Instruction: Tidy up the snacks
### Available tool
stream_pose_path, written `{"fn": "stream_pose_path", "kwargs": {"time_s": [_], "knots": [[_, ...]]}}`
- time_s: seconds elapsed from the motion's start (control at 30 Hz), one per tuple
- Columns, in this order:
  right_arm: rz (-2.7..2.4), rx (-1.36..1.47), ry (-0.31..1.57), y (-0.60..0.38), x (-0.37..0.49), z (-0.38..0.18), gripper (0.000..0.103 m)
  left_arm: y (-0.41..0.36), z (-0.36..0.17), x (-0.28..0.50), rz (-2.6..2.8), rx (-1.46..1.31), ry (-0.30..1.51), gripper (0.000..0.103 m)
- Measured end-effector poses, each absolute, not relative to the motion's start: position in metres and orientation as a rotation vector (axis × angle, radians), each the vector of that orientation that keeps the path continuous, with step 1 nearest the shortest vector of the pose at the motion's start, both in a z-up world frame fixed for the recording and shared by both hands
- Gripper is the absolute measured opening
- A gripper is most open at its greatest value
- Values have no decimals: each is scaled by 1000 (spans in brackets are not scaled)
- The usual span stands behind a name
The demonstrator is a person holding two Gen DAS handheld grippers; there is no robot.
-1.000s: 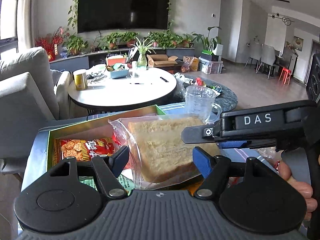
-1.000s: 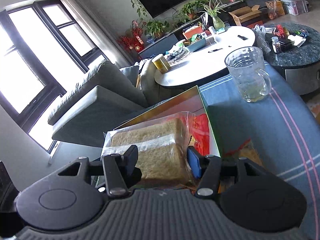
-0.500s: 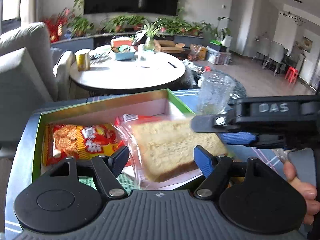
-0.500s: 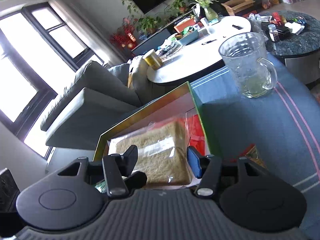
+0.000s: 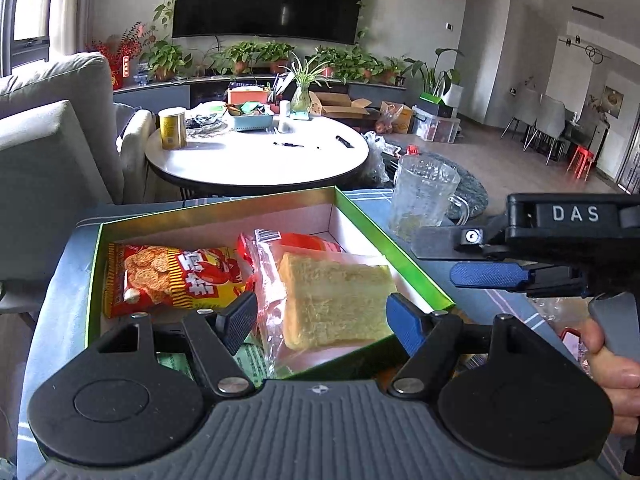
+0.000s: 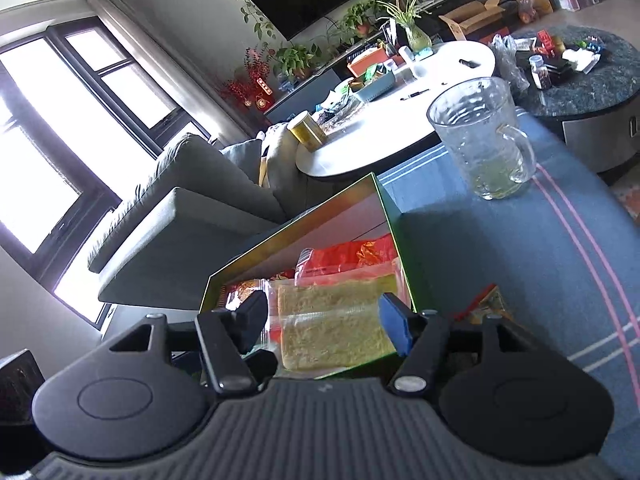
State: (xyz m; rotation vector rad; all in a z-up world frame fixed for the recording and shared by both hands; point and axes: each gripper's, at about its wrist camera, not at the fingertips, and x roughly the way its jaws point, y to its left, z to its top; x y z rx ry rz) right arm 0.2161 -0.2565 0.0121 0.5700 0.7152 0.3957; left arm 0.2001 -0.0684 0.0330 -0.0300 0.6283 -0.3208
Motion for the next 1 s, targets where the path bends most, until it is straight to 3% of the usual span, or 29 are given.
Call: {"fn": "stream_pose_path", "kwargs": {"time_s": [0.57, 0.67, 1.0], "knots": [[394, 492, 746, -243, 166, 12, 64, -21, 35, 135, -307, -103, 626, 71], [397, 458, 767, -239, 156, 6, 68, -17, 26, 119, -331, -113, 653, 71], [367, 401, 892, -240, 116, -36, 68, -36, -1, 73, -474, -70, 723, 71]]}}
